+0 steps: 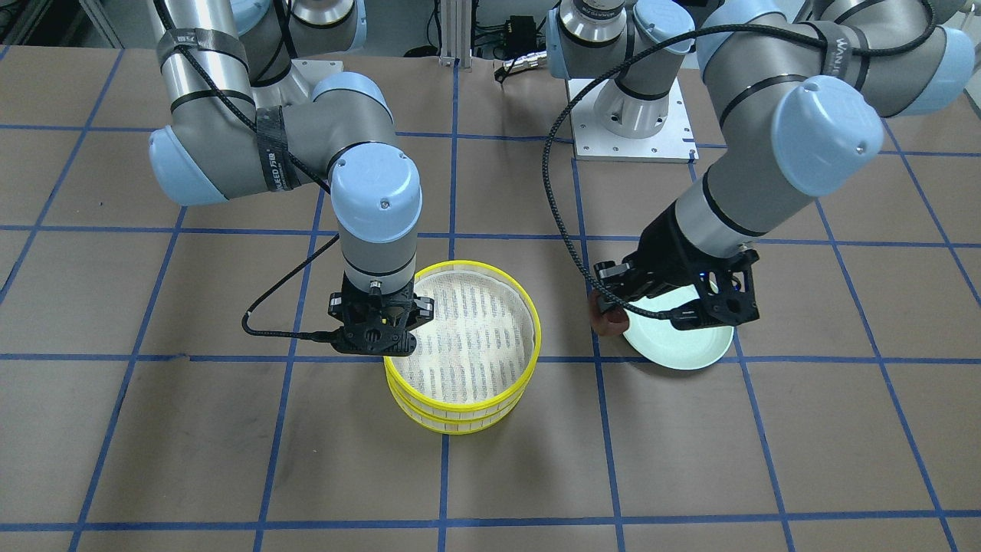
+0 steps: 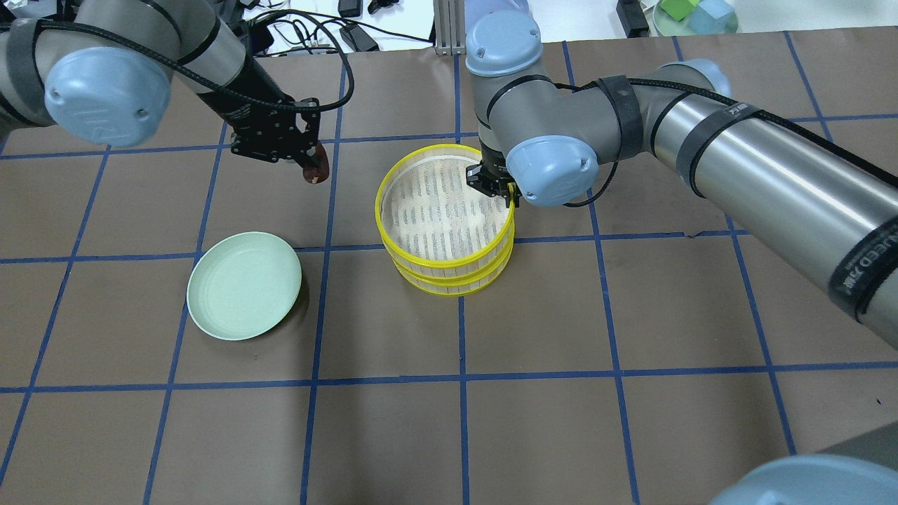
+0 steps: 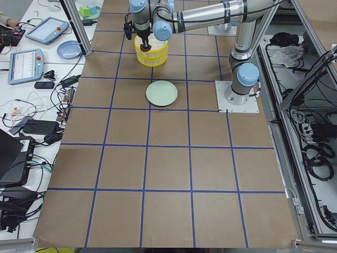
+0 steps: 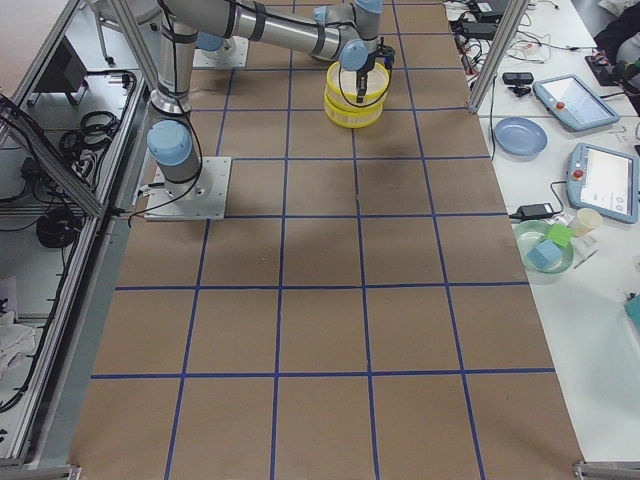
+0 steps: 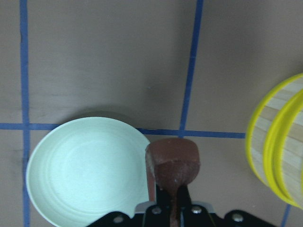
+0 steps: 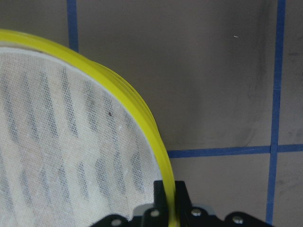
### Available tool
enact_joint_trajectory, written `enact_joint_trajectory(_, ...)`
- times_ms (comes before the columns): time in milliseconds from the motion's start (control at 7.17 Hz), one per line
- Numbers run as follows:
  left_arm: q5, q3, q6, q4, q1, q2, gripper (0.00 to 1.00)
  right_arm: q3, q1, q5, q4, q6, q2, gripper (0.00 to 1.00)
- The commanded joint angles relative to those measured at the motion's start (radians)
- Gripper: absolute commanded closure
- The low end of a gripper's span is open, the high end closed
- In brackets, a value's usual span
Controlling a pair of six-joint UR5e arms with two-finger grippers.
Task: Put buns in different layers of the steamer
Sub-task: 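Carry the brown bun with the left gripper over the top steamer tier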
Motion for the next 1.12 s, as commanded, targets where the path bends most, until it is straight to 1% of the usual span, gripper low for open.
enact_joint_trajectory(0,-0.129,-0.009,-0.112,0.031,-0.047,-0.014,1.0,0.003,0.001,-0.026,0.0,-0.023,0.003,1.0)
enact_joint_trajectory(140,-0.191,-0.032,-0.105,0.031,-0.047,-0.029,1.0,0.003,0.001,-0.032,-0.003,-0.021,0.0,1.0)
enact_joint_trajectory(419,-0.207,-0.07,-0.105,0.04,-0.078,-0.048,1.0,0.014,0.002,-0.044,0.0,-0.02,0.002,1.0)
enact_joint_trajectory(558,-0.208,-0.07,-0.111,0.052,-0.086,-0.06,1.0,0.026,0.002,-0.044,0.0,-0.021,0.002,0.97)
enact_joint_trajectory(698,-0.208,-0.07,-0.111,0.061,-0.09,-0.068,0.84,0.027,0.001,-0.043,0.007,-0.044,0.0,0.02)
enact_joint_trajectory(837,-0.208,-0.07,-0.11,0.063,-0.107,-0.074,0.52,0.024,0.001,-0.043,0.0,-0.055,-0.002,0.0)
enact_joint_trajectory(977,-0.207,-0.069,-0.117,0.07,-0.122,-0.075,0.19,0.015,-0.006,-0.034,0.001,-0.055,-0.055,0.0)
